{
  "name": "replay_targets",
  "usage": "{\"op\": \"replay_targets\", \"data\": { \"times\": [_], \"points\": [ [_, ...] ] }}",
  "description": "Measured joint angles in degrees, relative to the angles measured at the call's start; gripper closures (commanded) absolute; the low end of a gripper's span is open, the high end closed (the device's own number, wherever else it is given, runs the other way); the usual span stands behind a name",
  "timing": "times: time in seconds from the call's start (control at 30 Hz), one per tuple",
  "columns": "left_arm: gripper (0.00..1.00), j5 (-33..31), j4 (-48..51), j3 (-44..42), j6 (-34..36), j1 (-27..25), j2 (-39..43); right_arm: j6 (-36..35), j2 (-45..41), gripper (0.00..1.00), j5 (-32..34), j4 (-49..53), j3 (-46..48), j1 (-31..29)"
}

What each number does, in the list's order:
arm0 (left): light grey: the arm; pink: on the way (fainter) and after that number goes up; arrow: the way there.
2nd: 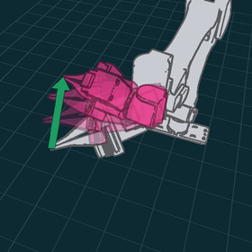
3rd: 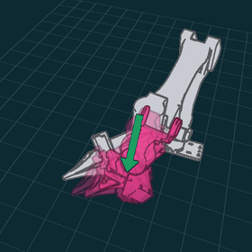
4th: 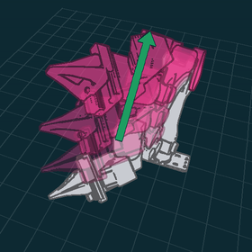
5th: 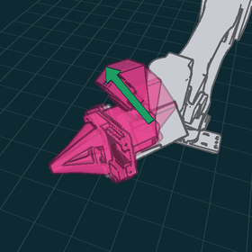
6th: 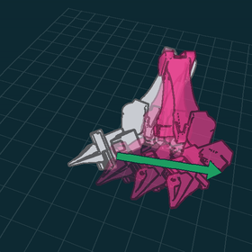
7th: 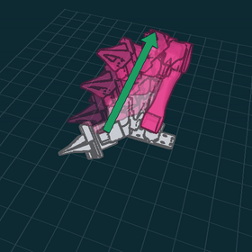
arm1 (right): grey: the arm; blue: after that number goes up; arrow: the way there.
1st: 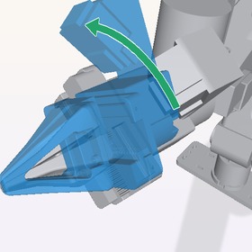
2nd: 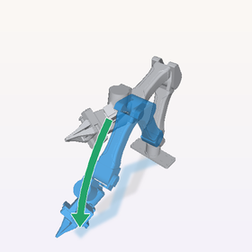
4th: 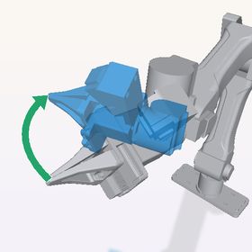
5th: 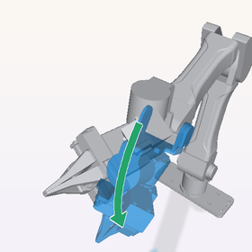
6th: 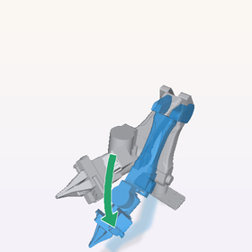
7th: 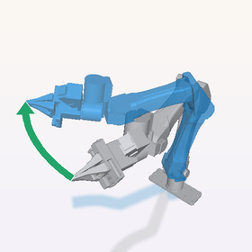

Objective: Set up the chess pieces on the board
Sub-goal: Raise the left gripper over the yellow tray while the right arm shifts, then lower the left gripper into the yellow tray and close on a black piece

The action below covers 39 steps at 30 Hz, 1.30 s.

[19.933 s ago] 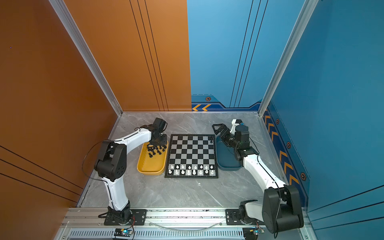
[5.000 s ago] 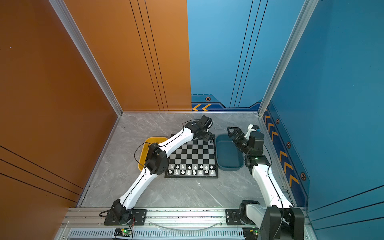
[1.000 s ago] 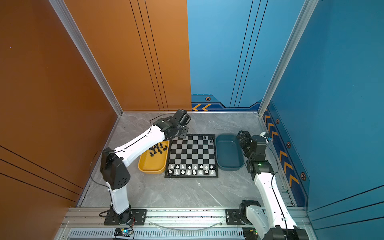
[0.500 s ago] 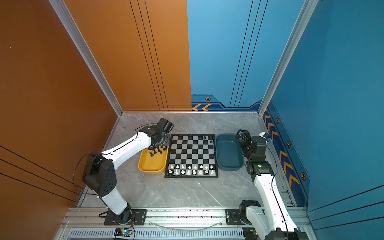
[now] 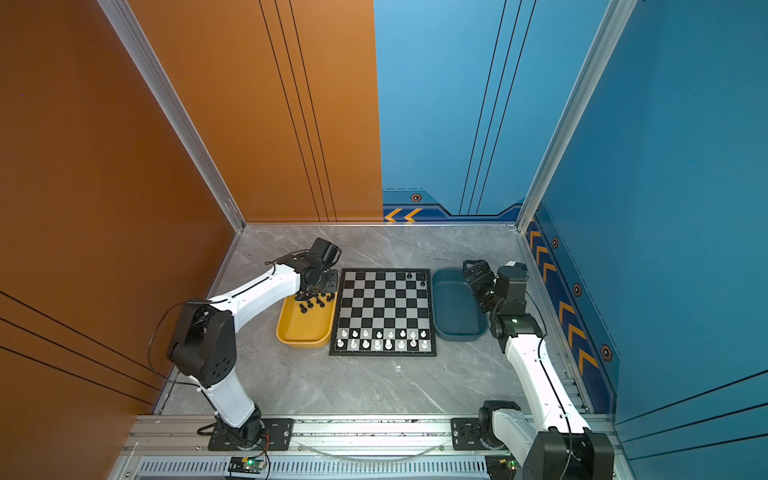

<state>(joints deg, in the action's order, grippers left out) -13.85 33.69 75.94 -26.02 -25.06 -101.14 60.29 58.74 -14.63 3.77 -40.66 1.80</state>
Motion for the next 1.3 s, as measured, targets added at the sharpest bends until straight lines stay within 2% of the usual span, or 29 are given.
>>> {"op": "replay_targets", "data": {
  "times": [1.3],
  "points": [
    [0.75, 8.17, -4.37, -5.79, -1.09, 3.32, -1.09, -0.04, 2.89, 0.0, -2.14, -0.83, -1.18, -0.04]
  ]
}}
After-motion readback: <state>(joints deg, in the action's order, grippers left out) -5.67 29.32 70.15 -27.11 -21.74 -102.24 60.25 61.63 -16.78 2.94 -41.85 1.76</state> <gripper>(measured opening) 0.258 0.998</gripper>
